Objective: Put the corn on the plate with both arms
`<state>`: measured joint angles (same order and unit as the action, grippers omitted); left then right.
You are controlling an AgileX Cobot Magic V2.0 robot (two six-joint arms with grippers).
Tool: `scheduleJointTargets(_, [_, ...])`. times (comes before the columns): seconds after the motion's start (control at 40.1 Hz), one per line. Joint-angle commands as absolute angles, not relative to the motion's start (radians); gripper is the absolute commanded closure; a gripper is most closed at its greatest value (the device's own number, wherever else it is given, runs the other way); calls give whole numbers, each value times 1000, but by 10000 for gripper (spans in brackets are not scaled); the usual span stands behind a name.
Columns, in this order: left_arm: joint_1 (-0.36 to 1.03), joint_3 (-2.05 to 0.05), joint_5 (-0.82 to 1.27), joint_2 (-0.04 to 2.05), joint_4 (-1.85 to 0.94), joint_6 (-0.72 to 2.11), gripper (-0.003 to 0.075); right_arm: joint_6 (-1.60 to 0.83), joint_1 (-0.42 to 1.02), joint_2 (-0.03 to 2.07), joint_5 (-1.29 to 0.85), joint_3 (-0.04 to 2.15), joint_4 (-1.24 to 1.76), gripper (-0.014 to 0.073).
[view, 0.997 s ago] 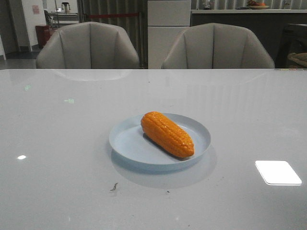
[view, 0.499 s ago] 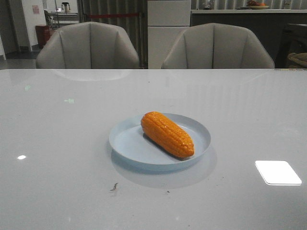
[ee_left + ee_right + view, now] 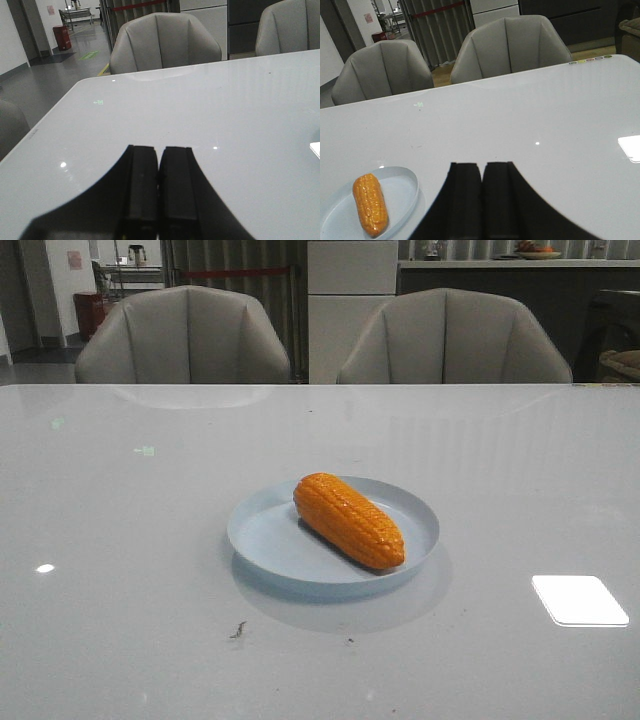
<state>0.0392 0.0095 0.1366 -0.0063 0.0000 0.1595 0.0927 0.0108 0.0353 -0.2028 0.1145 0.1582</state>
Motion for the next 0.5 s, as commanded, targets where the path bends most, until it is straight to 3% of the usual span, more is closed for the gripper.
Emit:
scheduleJointTargets(0.0, [38, 50, 51, -29, -7, 150, 627, 85, 5, -38, -97, 67, 164, 556])
scheduleJointTargets(0.075, [38, 50, 51, -27, -7, 150, 627, 85, 5, -29, -14, -13, 163, 556])
scheduleJointTargets(0.474, [38, 50, 51, -27, -7, 150, 627, 85, 5, -29, -97, -7, 163, 556])
